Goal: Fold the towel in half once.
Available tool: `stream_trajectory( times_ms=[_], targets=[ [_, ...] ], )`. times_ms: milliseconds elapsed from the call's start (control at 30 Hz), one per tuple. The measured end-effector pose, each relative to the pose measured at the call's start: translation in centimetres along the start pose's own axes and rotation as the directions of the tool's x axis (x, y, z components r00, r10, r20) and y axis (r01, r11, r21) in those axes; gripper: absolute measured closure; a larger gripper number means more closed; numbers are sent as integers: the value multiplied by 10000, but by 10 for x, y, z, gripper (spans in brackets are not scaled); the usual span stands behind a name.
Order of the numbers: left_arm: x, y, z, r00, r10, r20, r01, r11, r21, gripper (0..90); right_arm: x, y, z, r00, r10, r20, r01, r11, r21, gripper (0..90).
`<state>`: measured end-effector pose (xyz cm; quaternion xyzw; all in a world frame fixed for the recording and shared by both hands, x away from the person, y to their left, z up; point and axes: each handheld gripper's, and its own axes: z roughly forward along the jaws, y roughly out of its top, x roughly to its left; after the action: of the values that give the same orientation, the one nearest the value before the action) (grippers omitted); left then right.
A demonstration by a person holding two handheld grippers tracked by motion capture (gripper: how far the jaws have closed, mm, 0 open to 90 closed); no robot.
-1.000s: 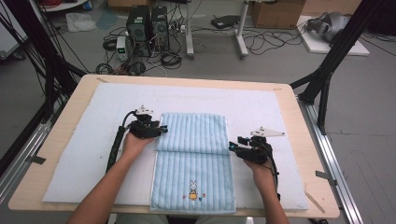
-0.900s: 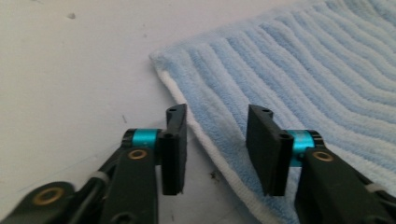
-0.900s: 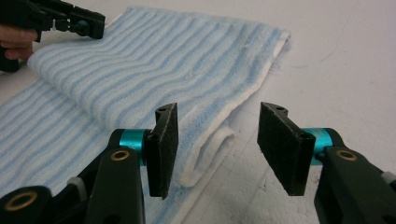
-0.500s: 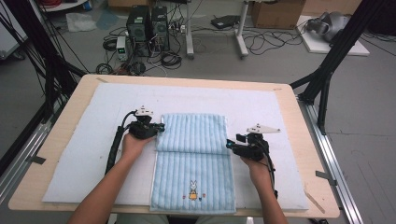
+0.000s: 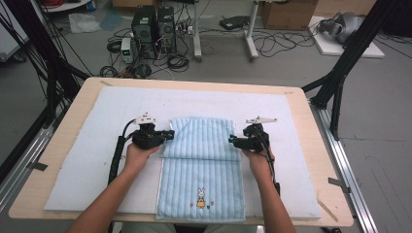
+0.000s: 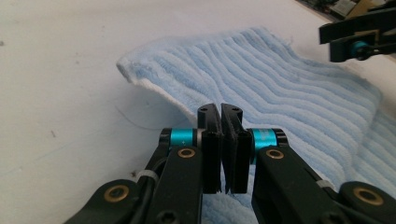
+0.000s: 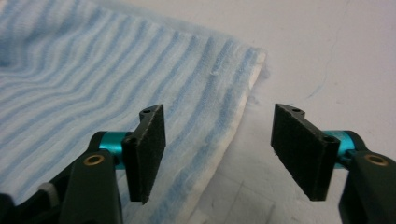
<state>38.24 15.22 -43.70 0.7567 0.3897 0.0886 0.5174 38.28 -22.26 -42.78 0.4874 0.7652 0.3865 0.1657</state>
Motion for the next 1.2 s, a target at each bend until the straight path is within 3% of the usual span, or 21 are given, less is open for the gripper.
stream_trajectory(
  times_ms=[133,233,333,400,433,500,733,967,1200],
  targets=[
    [1,0,-2,10000,-72,50,72,9999,-70,863,2,5,13,10000,-63,-49,65,9983,585,446],
    [2,-1,-4,9999,-97,63,98,9999,-90,863,6,7,24,9993,-330,200,309,9950,952,524],
    [3,-1,-7,9998,-189,71,190,9997,-174,863,9,8,29,9959,-661,617,595,9929,1034,689],
    [3,0,-8,9993,-349,122,353,9989,-314,863,10,9,30,9961,-775,412,726,9914,1091,822],
    [3,1,-9,9992,-362,138,367,9987,-357,863,12,9,30,9955,-888,341,842,9896,1166,848],
    [4,2,-12,9994,-340,115,345,9984,-443,863,16,10,29,9902,-1294,516,1226,9853,1186,857],
    [5,7,-25,9982,-577,188,593,9937,-948,863,15,14,6,9956,-924,156,918,9952,338,856],
    [0,7,-36,9971,-509,569,557,9947,-862,863,21,11,-24,9931,-1107,-399,1090,9932,-418,857],
    [-14,1,-46,9955,-341,881,416,9955,-846,863,27,-7,-41,9912,-1093,-742,1031,9912,-834,857]
  ],
)
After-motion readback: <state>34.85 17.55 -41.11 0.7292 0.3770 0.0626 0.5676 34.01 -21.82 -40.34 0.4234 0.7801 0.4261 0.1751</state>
